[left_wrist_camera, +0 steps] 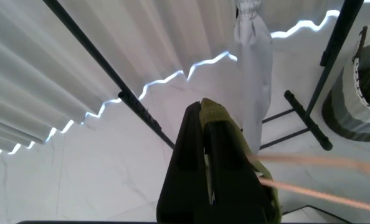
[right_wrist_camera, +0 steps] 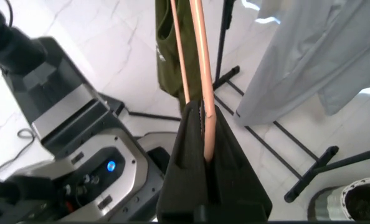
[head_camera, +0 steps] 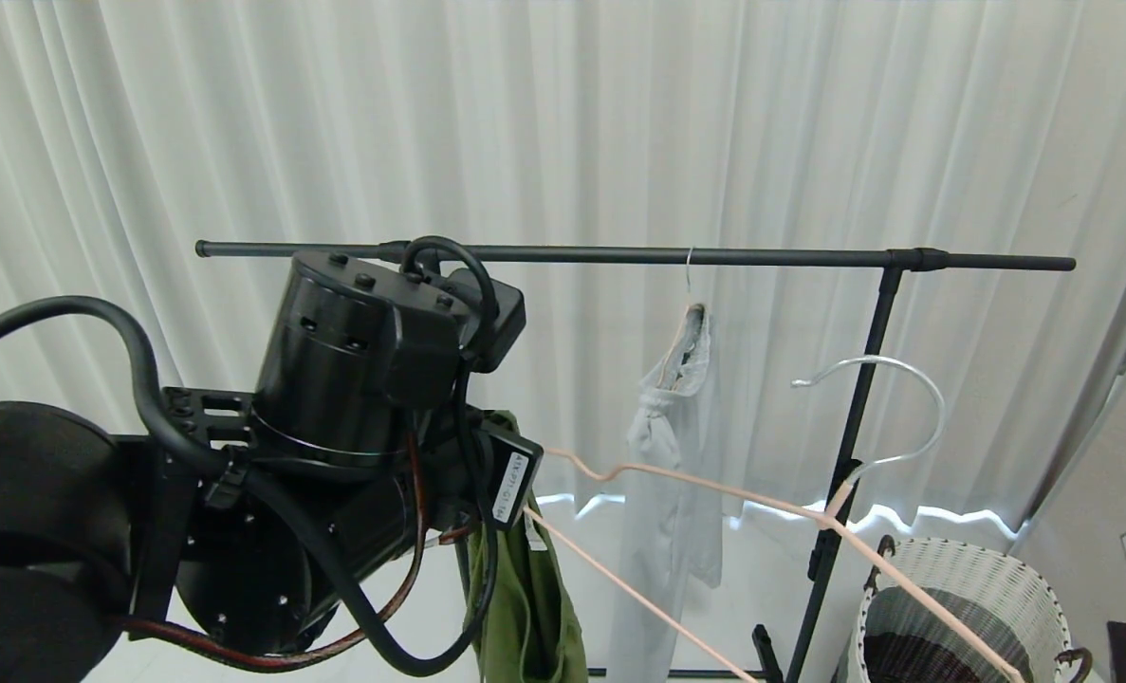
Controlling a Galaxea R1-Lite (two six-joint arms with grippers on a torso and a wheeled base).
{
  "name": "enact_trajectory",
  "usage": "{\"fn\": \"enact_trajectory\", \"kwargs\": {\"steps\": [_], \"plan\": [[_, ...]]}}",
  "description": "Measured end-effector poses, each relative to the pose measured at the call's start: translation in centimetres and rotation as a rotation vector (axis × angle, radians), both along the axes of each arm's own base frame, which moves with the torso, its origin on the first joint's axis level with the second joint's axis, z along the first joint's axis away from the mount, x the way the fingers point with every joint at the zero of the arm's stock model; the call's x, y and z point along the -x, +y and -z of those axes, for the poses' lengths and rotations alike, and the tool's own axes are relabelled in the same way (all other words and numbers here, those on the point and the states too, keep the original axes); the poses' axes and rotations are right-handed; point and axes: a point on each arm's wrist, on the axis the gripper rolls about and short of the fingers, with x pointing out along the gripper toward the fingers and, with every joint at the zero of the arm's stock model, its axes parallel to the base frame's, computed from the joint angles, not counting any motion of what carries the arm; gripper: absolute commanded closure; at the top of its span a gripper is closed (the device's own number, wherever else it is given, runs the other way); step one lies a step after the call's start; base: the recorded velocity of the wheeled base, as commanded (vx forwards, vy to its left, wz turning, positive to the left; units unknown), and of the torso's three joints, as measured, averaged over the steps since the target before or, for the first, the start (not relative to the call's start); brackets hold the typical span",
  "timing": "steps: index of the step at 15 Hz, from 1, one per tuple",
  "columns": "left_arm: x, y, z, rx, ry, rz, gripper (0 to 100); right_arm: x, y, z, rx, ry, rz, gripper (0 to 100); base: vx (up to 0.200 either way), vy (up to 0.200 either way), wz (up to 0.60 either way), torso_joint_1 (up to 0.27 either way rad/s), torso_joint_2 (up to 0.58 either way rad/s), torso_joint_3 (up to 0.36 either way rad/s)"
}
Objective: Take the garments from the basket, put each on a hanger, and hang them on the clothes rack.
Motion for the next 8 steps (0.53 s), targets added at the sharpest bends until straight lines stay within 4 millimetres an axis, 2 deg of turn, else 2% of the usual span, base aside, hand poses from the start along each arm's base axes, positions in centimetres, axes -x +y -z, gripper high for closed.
{"fn": "enact_trajectory", "kwargs": {"steps": [5,8], "plan": [[0.2,-0.2,-0.3,0.013,-0.007,0.010,100,-1.6,1.7,0.6,-0.006,-0.003,0.042,100,0.000,0.000,0.00,0.000,0.00,0.000],[1.3,-1.2,-0.4,0.083,0.013,0.022,100,-2.6,3.3,1.2,-0.005,0.000,0.047,100,0.000,0.000,0.00,0.000,0.00,0.000]]}}
